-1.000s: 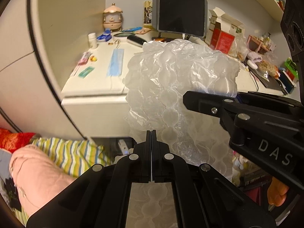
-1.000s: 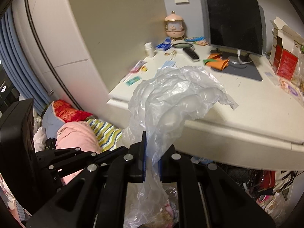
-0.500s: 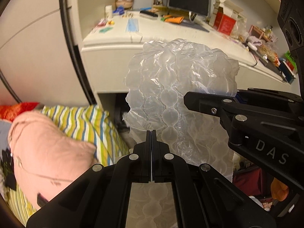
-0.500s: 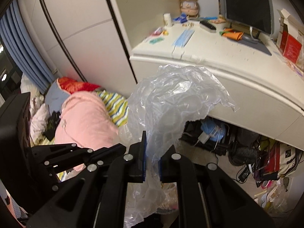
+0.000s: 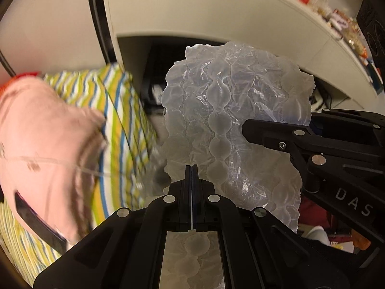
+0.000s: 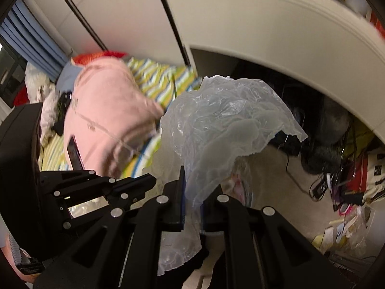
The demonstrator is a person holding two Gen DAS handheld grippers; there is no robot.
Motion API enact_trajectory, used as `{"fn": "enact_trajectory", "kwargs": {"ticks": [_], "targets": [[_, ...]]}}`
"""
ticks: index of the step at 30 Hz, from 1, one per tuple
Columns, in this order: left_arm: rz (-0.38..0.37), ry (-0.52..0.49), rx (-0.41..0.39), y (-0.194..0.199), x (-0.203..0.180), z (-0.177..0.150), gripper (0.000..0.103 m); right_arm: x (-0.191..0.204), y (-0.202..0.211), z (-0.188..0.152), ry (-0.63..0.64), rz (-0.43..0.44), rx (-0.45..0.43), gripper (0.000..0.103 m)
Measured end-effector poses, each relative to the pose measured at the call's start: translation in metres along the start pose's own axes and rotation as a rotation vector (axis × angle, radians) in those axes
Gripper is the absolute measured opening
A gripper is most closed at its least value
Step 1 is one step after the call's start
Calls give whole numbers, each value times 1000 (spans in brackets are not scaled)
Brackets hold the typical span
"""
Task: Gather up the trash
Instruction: 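Lift the bubble wrap with both tools and carry it over the wastebasket, then lower the bubble wrap into the wastebasket with both tools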
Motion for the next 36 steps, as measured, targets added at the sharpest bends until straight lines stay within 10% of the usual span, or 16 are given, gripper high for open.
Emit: {"fn": "enact_trajectory", "kwargs": {"ticks": [36], "targets": [[96,56,276,-279,54,-85,0,-47,-272,-119,-41,92,277,11]]}}
Point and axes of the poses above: each gripper's, at about its wrist camera, not at the fingertips, and y roughly against the way its jaws point, x to its left, z to its top, the point moved 4 cm from there along -y, roughly the way its jaws point, and after that the axes turned 15 degrees about y, right-handed, at the moved point
